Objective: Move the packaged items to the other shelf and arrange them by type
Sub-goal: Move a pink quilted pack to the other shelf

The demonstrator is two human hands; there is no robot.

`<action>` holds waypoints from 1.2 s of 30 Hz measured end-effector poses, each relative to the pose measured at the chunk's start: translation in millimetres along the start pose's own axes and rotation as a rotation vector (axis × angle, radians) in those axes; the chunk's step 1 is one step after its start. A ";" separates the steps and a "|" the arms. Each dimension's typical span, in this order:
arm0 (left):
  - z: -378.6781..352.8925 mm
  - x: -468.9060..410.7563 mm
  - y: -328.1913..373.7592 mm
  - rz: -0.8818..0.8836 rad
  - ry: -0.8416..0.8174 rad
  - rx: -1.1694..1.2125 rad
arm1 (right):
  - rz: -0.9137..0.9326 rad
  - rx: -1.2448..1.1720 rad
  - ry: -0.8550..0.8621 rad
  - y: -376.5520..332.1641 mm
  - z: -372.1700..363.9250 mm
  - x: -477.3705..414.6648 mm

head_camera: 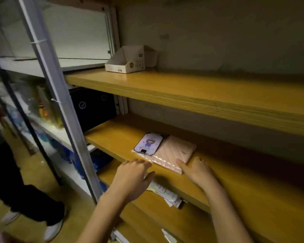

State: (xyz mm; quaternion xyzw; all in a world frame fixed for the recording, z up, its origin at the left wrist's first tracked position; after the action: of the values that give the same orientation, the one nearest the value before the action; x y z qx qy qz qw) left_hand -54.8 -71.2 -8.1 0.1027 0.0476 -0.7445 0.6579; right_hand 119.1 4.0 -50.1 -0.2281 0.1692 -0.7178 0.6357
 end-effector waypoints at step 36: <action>-7.3 -87.5 41.0 -0.854 -0.083 0.241 | -0.446 -0.710 0.569 45.1 47.6 96.5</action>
State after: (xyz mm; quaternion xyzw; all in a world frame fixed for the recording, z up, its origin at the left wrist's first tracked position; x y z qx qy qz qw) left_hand -3.7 9.8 6.3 0.1196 -0.0278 -0.9532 0.2762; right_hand 174.1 -95.3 -23.4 -0.2562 0.5163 -0.7682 0.2788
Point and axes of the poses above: each hand's wrist, its own x-axis away from the middle knuckle, its own z-axis out of the back of the hand, y = z × x, the point moved 5 cm from there along -x, towards the middle knuckle, and after that the axes turned 5 degrees about y, right-handed, at the moved point
